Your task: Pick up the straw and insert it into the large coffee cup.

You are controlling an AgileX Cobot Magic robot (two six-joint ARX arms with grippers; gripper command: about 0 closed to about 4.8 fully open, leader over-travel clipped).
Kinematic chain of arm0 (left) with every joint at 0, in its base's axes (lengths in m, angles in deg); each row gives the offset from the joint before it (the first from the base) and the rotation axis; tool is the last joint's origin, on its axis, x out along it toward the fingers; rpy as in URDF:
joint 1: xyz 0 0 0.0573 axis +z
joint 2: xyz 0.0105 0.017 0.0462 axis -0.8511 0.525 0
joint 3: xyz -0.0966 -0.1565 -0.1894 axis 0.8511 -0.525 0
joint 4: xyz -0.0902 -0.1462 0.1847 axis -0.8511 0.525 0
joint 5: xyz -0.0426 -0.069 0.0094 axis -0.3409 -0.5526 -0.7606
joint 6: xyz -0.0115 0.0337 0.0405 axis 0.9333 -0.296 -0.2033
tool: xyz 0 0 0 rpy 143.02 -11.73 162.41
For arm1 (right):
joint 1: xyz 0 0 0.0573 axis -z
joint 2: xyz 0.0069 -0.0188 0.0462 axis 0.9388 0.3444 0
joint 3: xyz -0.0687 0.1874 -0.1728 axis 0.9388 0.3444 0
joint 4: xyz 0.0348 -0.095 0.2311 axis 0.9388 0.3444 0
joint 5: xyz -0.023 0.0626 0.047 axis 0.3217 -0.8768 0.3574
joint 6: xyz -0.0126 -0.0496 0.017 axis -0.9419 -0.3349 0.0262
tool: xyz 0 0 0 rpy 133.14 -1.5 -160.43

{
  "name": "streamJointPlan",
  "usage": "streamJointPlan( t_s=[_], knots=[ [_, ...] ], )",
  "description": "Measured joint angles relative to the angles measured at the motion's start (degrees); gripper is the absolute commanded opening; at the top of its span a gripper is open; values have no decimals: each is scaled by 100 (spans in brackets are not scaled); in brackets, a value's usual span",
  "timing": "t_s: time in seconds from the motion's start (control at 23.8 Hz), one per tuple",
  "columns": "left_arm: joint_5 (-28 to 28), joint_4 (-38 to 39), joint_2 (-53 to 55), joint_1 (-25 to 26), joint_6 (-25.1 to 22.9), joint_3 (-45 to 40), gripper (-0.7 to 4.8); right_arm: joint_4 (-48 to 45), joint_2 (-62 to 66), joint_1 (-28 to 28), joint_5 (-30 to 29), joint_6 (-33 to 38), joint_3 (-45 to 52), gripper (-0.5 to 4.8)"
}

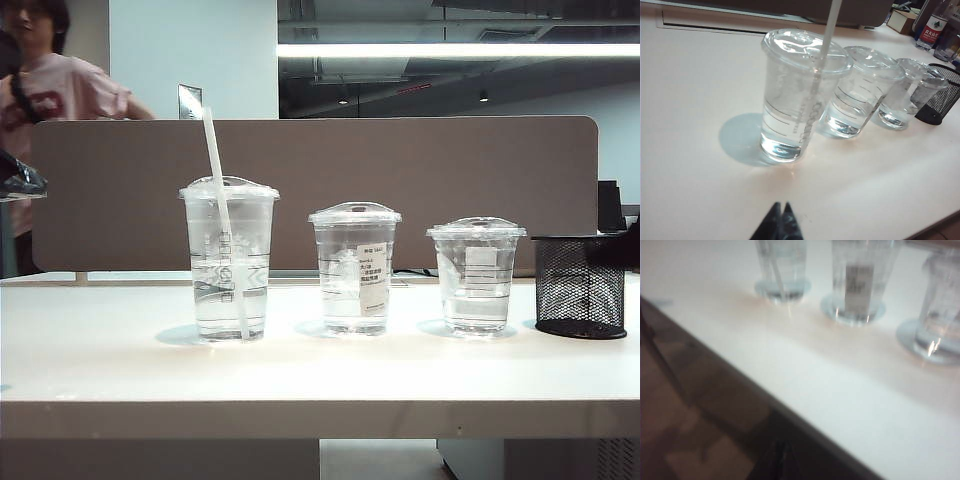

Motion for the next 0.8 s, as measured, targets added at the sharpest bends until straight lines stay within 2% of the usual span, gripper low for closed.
streamJointPlan(
  t_s=[0.21,0.46,0.63,0.76,0.8],
  knots=[
    [0,2,-4,0,2,0,-4,426,0,2,0,0,0,-5],
    [-2,33,-1412,2,0,-584,-4,431,-24,11,2,2,0,-5],
    [-7,487,-1899,26,0,-597,-4,428,-72,11,2,2,0,-5],
    [-55,531,-2050,372,0,-595,-4,455,-205,59,0,2,0,-5],
    [-50,535,-2048,636,-2,-597,-4,452,-304,166,0,2,-7,-5]
  ],
)
